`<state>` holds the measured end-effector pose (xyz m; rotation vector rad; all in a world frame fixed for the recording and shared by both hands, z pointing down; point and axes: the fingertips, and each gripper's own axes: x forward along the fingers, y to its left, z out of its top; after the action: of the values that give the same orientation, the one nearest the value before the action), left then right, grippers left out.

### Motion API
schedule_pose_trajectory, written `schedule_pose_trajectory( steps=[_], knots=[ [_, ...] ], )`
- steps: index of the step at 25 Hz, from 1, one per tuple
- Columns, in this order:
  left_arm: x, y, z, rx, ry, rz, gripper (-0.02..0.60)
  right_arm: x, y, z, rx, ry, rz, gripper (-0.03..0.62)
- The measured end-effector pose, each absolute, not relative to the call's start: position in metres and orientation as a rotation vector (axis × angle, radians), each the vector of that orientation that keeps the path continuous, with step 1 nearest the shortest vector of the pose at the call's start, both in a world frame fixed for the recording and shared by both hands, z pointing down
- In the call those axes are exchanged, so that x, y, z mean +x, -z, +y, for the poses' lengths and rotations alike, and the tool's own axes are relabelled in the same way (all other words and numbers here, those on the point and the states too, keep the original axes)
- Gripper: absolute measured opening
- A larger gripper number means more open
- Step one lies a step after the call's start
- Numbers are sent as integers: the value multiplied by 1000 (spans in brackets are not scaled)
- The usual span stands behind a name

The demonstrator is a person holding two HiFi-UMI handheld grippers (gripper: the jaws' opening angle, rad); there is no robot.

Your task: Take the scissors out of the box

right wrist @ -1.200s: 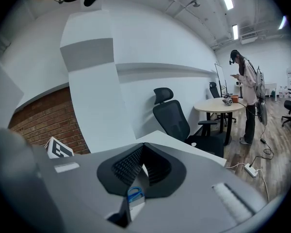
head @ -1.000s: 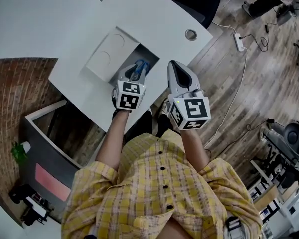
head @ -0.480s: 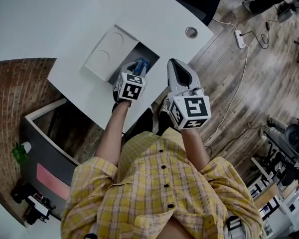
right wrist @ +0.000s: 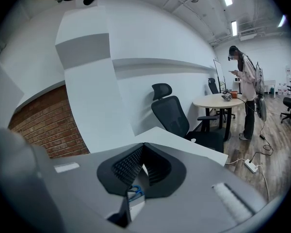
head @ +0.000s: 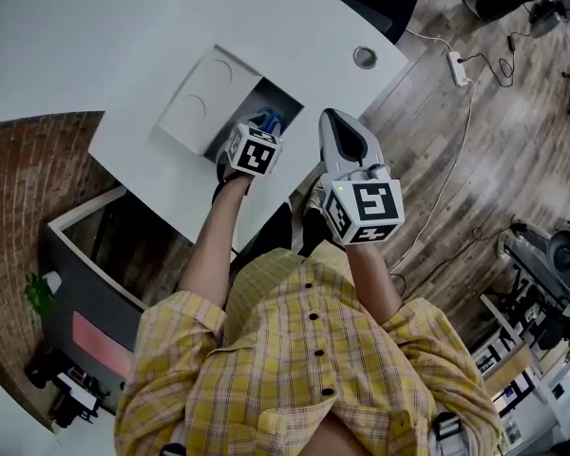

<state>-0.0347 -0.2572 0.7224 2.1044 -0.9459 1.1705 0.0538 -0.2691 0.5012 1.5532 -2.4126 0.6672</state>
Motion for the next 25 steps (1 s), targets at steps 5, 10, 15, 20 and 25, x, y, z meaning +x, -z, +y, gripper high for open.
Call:
schedule_pose_trajectory(
  steps=[5,10,15,20,25],
  knots=[
    [-34,-735,-260,2080,-1209,-905,107,55,-500,-272,1561,-663,-2414,5],
    [-33,-742,-262,2053,-1234,-881,107,56,-504,-274,1561,-684,-2407,5],
    [-32,-749,-262,2042,-1276,-865,97,58,-506,-276,1557,-686,-2403,5],
    [-31,-753,-261,2051,-1370,-876,84,56,-508,-277,1544,-691,-2408,5],
    [-33,-753,-262,2050,-1342,-880,83,52,-509,-275,1533,-684,-2414,5]
  ],
)
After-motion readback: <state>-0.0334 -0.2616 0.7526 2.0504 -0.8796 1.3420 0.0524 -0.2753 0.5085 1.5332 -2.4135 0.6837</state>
